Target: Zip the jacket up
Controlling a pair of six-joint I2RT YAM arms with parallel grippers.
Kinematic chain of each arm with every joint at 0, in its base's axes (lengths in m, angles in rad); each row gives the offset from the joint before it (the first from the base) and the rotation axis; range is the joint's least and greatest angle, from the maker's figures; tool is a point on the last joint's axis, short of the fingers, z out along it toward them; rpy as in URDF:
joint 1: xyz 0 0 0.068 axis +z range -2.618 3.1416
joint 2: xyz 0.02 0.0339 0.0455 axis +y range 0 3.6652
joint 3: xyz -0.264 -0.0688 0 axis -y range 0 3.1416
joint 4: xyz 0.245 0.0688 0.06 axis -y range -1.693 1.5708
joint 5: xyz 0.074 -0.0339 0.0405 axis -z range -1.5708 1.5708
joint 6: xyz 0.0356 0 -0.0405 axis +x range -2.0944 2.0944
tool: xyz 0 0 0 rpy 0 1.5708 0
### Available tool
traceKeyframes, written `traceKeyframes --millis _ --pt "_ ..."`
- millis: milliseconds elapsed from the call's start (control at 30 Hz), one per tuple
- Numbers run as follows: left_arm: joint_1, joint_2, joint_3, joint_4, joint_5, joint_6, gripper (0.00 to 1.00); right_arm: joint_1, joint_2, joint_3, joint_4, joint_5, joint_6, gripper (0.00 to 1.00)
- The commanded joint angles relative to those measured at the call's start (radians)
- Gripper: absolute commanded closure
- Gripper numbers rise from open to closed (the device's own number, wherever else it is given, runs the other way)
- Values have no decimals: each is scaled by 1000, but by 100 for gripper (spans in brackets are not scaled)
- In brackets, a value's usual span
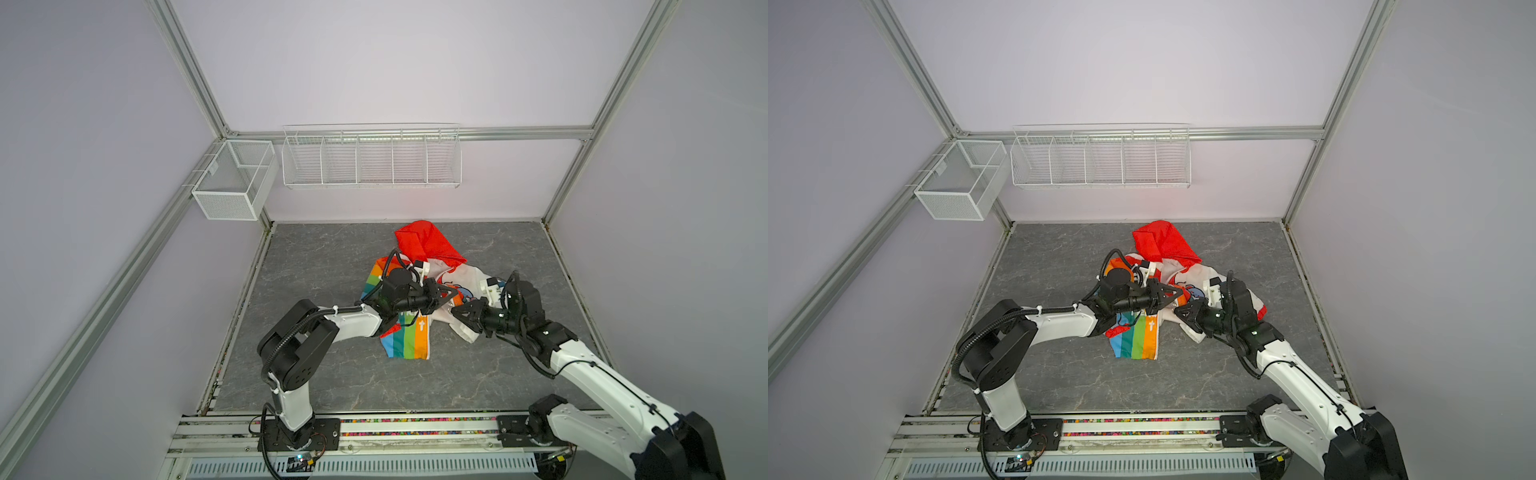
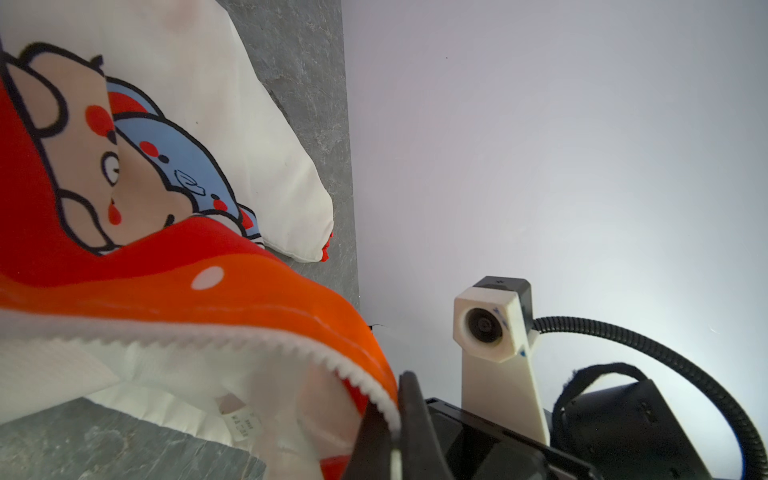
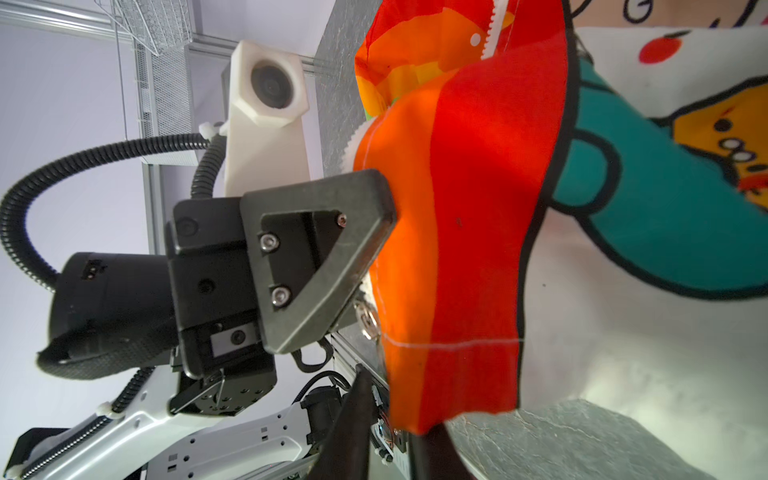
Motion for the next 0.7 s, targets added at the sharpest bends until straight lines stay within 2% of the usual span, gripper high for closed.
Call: traceKeyframes --millis 0,300,433,533,667 --pt "-3 -35 25 -10 -5 21 100 -7 -7 23 27 2 10 73" --pt "-3 -36 32 -9 -12 16 100 -7 20 29 57 -17 18 72" --pt "-3 -42 49 -40 -17 15 100 -6 3 27 48 -6 -23 65" --pt "-2 -55 63 -69 -24 23 100 0 -55 44 -45 61 -118 54" --pt "4 -77 86 -135 -40 58 100 3 -142 77 -163 165 -222 15"
